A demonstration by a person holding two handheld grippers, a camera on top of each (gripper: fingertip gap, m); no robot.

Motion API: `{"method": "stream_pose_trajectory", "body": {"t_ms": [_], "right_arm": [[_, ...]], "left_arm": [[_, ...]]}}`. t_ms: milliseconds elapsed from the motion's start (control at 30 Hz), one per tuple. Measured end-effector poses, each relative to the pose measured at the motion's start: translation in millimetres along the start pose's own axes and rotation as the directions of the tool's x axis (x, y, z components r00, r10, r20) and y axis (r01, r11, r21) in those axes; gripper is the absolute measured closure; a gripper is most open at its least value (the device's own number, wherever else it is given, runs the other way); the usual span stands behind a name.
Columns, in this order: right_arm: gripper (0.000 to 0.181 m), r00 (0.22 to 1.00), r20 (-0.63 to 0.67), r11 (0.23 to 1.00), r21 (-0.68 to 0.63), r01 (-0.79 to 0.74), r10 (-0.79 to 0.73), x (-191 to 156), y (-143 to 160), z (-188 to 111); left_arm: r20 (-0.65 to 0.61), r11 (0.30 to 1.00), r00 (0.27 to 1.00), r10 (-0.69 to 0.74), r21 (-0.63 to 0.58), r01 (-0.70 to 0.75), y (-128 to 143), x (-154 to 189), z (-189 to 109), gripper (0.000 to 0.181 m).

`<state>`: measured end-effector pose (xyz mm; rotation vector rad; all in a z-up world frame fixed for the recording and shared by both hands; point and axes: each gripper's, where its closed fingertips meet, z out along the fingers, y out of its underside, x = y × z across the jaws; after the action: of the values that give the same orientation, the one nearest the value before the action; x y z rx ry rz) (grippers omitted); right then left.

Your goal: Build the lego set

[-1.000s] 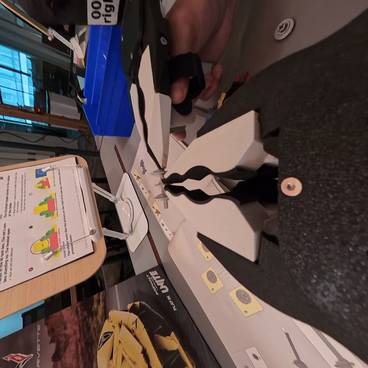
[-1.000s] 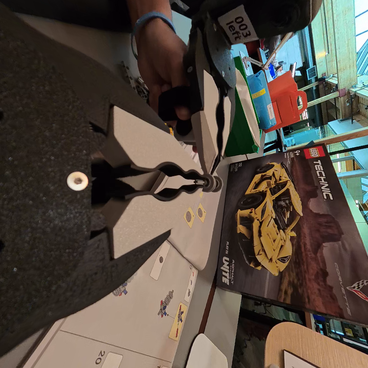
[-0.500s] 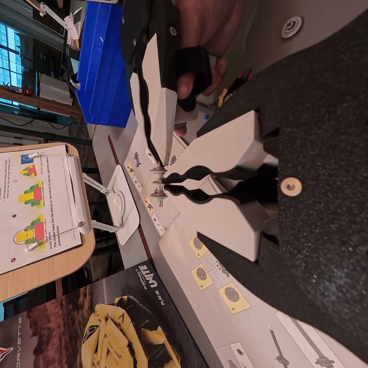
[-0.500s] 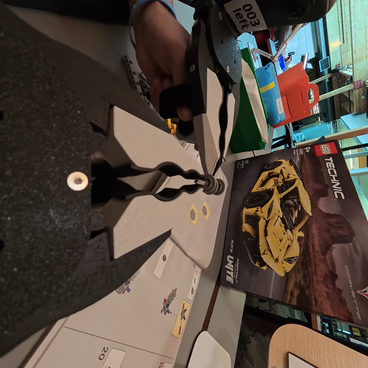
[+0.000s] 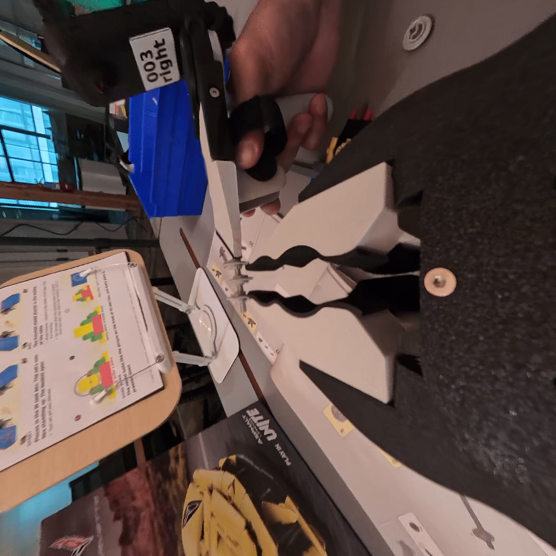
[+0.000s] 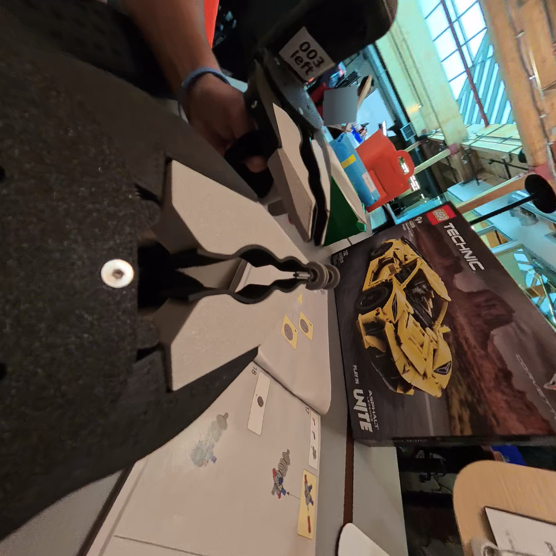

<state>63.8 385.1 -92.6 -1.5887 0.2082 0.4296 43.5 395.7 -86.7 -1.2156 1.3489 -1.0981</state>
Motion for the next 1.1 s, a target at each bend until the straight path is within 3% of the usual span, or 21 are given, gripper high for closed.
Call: {"method": "stream_pose_trajectory", "body": {"t_ms": [133,167,267,367,800,833,867,967,1067,1100], "right_arm": [[0.178,1.000,-0.004,1.000,-0.014,0.006,-0.006,1,2,1],[0.178,1.000,0.002,0.999,-0.024,0.026,-0.026,-3,4,2],[0.178,0.997,0.013,0.996,-0.035,0.076,-0.076,-12,5,5],[0.178,0.996,0.018,0.996,-0.043,0.084,-0.084,-13,6,5],[0.178,0.998,0.066,0.998,-0.064,-0.012,0.016,-13,10,5],[0.179,0.998,0.067,0.998,-0.065,-0.013,0.017,-13,10,5],[0.178,0.997,0.072,0.995,-0.102,-0.003,0.010,-15,17,8],[0.179,0.998,0.058,0.996,-0.081,0.032,-0.027,-17,15,9],[0.179,0.998,0.033,0.994,-0.096,0.050,-0.047,-9,14,9],[0.179,0.998,0.035,0.996,-0.081,0.049,-0.047,-9,11,7]], "left_arm": [[0.027,1.000,1.000,-0.012,-0.018,0.013,2,-6,3,0.134],[0.015,0.998,0.999,-0.037,-0.046,0.037,7,-5,6,0.132],[-0.003,0.994,0.995,-0.098,-0.055,0.098,10,-6,7,0.133],[0.005,0.996,0.997,-0.077,-0.052,0.077,10,-7,6,0.145],[0.036,0.997,0.997,-0.065,-0.033,0.066,12,-5,5,0.146],[0.009,0.998,0.998,-0.060,-0.031,0.060,11,-1,5,0.163],[0.013,0.998,0.998,-0.066,-0.016,0.066,9,2,5,0.169],[0.070,0.999,0.996,0.050,0.000,-0.050,3,0,3,0.169],[0.026,0.999,0.999,-0.024,-0.048,0.026,10,-1,5,0.168],[0.020,0.999,1.000,-0.014,-0.044,0.015,10,-3,4,0.159]]}}
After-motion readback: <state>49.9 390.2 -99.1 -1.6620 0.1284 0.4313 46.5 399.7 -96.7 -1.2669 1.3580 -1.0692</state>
